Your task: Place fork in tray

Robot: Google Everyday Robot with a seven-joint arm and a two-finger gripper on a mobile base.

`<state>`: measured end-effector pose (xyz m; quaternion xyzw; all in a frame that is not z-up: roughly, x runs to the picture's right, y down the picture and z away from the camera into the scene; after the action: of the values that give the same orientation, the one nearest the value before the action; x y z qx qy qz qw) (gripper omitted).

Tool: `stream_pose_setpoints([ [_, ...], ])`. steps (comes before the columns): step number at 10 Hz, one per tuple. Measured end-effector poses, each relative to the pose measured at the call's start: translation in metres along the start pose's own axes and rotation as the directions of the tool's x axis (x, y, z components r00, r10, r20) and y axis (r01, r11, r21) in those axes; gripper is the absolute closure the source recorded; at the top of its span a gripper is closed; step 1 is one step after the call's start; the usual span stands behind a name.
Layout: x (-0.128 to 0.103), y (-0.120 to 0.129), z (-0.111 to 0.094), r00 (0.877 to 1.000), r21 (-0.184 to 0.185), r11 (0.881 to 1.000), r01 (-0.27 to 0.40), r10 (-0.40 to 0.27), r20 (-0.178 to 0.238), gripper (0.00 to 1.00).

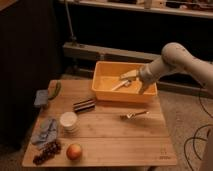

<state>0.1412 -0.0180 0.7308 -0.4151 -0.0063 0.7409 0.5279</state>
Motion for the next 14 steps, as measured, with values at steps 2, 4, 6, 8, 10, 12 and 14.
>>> stream_pose_setpoints([
  [2,-0.001,0.0,-0.001,0.977,-0.041,0.978,0.203,-0.205,-0.059,0.2],
  [4,-0.002,-0.006,-0.004,0.95,-0.064,0.952,0.298,-0.303,-0.078,0.2],
  [6,0.0,0.0,-0.001,0.942,-0.067,0.945,0.32,-0.325,-0.087,0.2],
  [8,0.013,0.0,-0.003,0.906,-0.1,0.916,0.388,-0.399,-0.14,0.2],
  [10,0.027,-0.007,-0.011,0.838,-0.161,0.855,0.493,-0.517,-0.177,0.2],
  [12,0.032,-0.009,-0.013,0.809,-0.186,0.829,0.528,-0.557,-0.186,0.2],
  [14,0.032,-0.006,-0.012,0.807,-0.189,0.826,0.53,-0.561,-0.186,0.2],
])
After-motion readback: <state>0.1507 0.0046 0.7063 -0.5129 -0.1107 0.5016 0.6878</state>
